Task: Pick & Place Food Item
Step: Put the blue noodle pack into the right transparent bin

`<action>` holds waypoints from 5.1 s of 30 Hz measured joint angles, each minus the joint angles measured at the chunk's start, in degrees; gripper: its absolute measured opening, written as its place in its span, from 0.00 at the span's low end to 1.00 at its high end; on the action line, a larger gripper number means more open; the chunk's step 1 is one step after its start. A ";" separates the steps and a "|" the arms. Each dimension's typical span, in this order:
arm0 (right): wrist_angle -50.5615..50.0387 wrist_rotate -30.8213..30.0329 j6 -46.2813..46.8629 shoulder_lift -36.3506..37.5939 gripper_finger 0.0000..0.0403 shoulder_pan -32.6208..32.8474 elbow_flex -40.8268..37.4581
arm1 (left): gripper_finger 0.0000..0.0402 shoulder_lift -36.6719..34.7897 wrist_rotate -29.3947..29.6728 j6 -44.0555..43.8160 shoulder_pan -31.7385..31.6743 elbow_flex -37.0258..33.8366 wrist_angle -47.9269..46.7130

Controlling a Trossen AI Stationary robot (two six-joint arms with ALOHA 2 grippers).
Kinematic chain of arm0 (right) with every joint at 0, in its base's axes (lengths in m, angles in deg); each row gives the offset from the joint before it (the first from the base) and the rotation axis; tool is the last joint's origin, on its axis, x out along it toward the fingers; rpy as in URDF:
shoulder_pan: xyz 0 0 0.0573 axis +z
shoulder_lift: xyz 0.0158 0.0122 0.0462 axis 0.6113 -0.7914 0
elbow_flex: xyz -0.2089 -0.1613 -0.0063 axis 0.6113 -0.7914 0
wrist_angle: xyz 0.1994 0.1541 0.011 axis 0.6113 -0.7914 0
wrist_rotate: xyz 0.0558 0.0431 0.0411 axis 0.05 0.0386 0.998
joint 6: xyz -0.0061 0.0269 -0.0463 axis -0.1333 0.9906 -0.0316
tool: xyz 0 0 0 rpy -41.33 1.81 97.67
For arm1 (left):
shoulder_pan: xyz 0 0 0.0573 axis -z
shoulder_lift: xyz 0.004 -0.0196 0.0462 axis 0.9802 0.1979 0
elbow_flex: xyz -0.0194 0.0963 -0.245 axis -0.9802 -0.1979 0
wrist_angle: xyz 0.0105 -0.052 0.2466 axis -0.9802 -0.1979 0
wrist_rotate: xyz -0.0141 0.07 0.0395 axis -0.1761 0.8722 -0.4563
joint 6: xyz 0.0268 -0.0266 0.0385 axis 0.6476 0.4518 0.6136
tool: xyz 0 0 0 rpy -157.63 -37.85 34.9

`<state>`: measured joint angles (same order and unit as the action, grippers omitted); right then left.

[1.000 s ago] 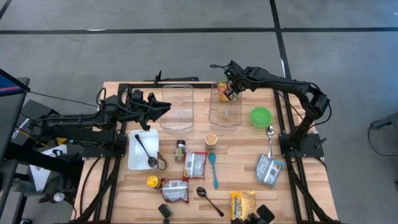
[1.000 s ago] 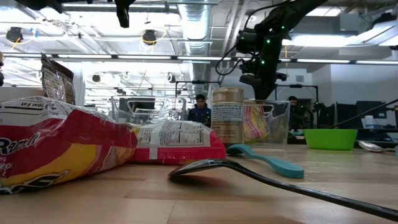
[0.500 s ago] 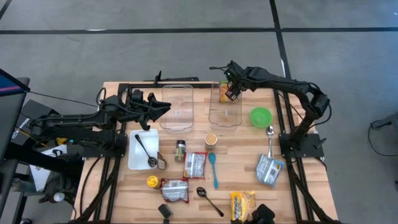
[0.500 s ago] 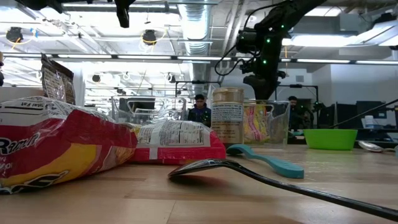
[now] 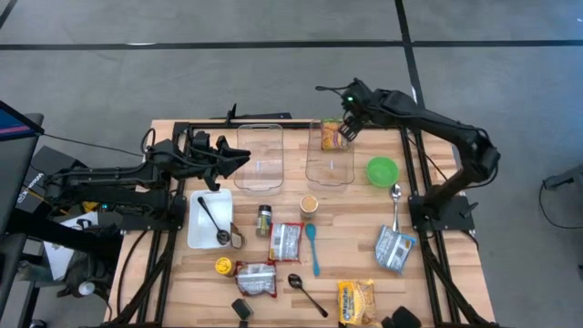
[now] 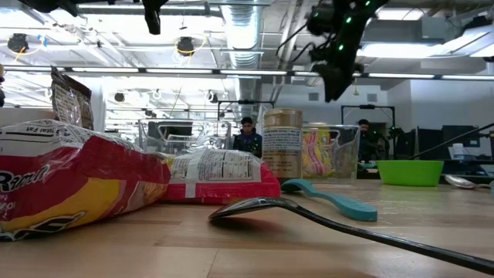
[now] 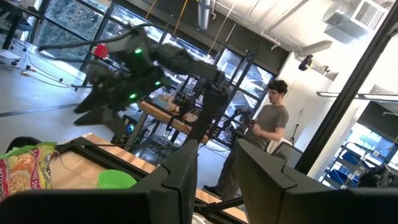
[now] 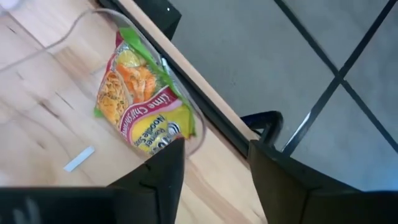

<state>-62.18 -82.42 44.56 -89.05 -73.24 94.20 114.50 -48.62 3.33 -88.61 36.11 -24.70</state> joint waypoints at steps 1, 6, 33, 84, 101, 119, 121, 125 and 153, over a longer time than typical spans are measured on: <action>-0.63 0.18 0.45 1.16 0.40 0.21 0.00 | 0.25 0.00 0.00 0.02 -0.01 0.00 0.00; -3.85 6.83 6.01 7.34 0.33 1.62 0.00 | 0.25 0.00 0.02 0.02 -0.01 0.00 0.01; -24.94 26.76 36.31 15.40 0.18 36.40 0.02 | 0.25 -0.02 0.02 0.00 0.00 0.00 1.73; -21.07 28.14 69.90 -3.51 0.18 66.03 -10.86 | 0.25 -0.02 0.02 -0.02 0.00 0.00 1.06; -13.18 32.90 98.65 -3.52 0.38 66.25 -10.86 | 0.25 -0.02 0.00 -0.01 0.00 0.00 0.83; -14.66 36.14 93.97 -16.60 0.20 69.68 -10.86 | 0.25 0.00 0.02 0.00 0.00 0.00 0.85; -14.25 36.19 93.13 -16.07 0.19 71.21 -10.85 | 0.25 0.00 0.02 0.00 0.00 0.00 0.81; -15.03 38.07 93.60 -14.76 0.18 75.09 -10.82 | 0.25 0.00 0.02 0.00 0.00 0.00 0.99; -11.86 36.03 96.21 -14.70 0.34 86.54 -16.24 | 0.25 0.00 0.02 0.02 0.00 0.00 1.27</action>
<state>-74.04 -46.39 140.77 -103.75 13.30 77.96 114.50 -48.60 3.35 -88.61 36.11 -23.43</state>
